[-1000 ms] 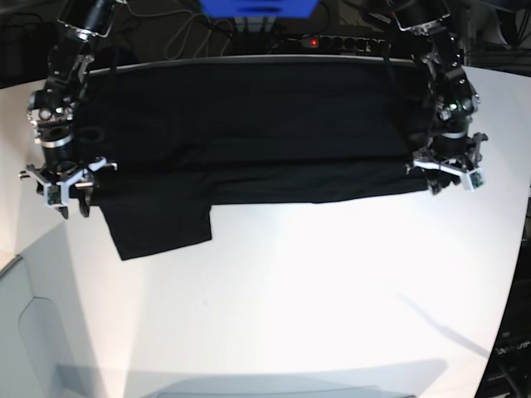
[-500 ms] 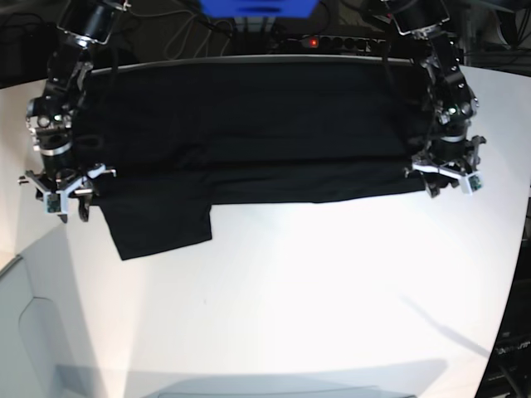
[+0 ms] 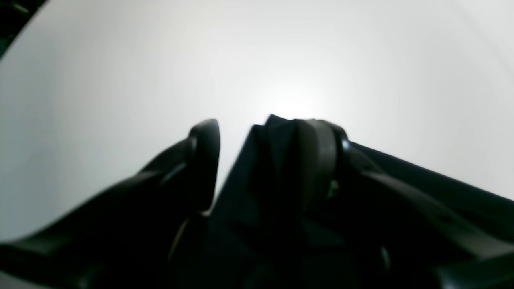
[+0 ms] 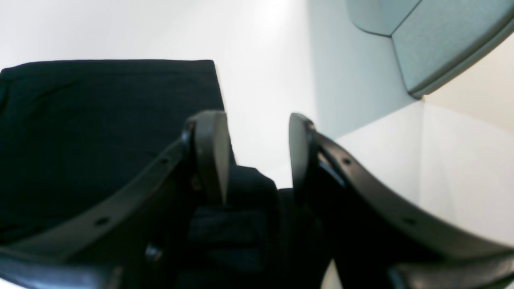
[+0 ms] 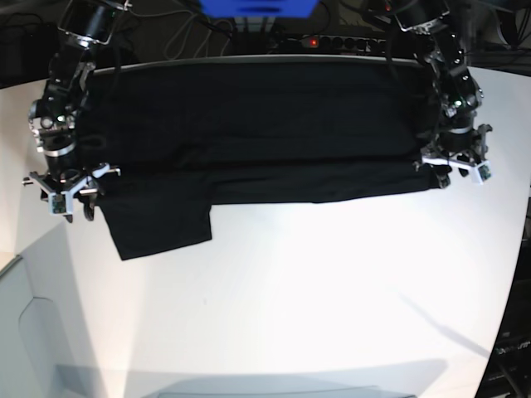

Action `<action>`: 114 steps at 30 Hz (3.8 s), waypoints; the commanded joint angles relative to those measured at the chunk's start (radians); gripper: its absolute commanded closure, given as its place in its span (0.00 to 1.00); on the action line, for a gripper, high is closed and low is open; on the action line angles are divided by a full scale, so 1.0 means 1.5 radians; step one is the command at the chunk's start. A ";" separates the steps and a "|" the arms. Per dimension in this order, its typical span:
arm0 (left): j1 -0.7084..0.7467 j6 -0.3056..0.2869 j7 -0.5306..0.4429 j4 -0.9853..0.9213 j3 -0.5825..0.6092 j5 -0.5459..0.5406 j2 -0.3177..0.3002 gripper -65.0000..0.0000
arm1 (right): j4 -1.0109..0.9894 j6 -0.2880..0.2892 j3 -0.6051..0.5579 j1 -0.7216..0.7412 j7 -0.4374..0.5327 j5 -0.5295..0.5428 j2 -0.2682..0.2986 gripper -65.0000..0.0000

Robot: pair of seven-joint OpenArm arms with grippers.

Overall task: Fold the T-shirt properly
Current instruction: 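Open both grippers and release the folded shirt edge, then move the right gripper toward the hanging sleeve corner of the shirt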

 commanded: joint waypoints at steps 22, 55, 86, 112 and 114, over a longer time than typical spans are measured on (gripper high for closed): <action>-0.034 -0.003 -0.013 -0.016 0.019 -0.001 -0.007 0.54 | -0.001 0.001 0.002 0.037 0.017 0.008 0.006 0.61; -0.032 -0.002 -0.013 -0.009 0.019 -0.001 -0.007 1.00 | -0.248 0.001 -0.088 0.188 0.014 -0.051 0.044 0.46; -0.034 -0.003 -0.013 -0.006 0.018 -0.001 -0.011 1.00 | -0.186 0.057 -0.163 0.215 -0.148 -0.050 0.047 1.00; -0.032 -0.004 -0.013 0.049 0.018 -0.001 -0.010 1.00 | -0.183 0.058 -0.134 0.233 -0.261 -0.049 0.043 0.50; -0.032 -0.004 -0.013 0.050 0.018 -0.001 -0.010 1.00 | -0.196 0.058 -0.134 0.236 -0.261 -0.049 0.043 0.50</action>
